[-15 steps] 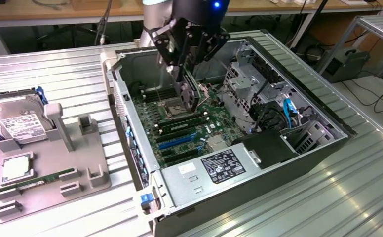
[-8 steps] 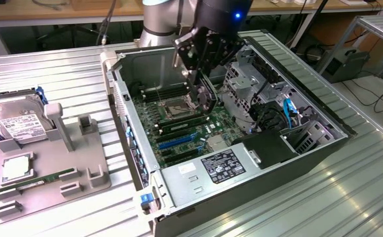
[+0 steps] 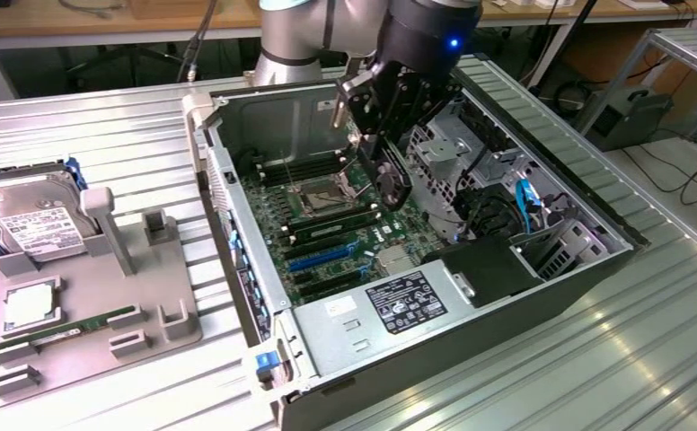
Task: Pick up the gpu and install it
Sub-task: 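Pick up the gpu and move the gpu toward the slot, then insert the gpu into the slot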
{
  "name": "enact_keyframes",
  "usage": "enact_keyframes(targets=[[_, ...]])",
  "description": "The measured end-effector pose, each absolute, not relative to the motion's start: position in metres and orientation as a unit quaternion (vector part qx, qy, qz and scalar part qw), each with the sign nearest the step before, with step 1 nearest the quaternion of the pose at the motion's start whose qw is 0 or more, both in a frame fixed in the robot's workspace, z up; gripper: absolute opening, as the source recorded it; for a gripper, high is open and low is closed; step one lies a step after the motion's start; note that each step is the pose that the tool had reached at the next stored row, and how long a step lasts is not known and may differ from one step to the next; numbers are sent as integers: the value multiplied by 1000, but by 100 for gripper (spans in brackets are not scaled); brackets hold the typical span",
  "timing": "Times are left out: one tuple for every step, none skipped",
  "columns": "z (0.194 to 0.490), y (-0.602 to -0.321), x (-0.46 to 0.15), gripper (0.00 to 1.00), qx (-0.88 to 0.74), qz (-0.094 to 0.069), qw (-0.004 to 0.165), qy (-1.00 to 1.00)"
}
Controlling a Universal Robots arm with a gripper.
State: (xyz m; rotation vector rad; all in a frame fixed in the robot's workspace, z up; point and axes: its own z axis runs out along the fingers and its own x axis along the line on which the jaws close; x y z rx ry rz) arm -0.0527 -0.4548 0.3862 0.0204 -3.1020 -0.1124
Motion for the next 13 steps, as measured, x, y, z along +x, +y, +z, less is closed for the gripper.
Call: enact_keyframes(targets=[[386, -455, -53, 26, 7, -36, 19, -999], [386, -455, -53, 26, 7, -36, 19, -999], [386, -455, -53, 26, 7, -36, 19, -999], [386, -455, -53, 26, 6, -36, 19, -999], [386, -455, -53, 26, 6, -36, 19, -999], [386, -455, -53, 26, 6, -36, 19, -999], [386, -455, -53, 26, 6, -36, 19, -999], [386, -455, -53, 26, 6, -36, 19, -999], [386, -455, -53, 26, 6, -36, 19, -999], [386, -455, -53, 26, 6, -36, 19, -999], [386, -455, -53, 26, 6, -36, 19, -999], [386, -455, -53, 26, 6, -36, 19, -999], [386, -455, -53, 26, 6, -36, 19, -999]])
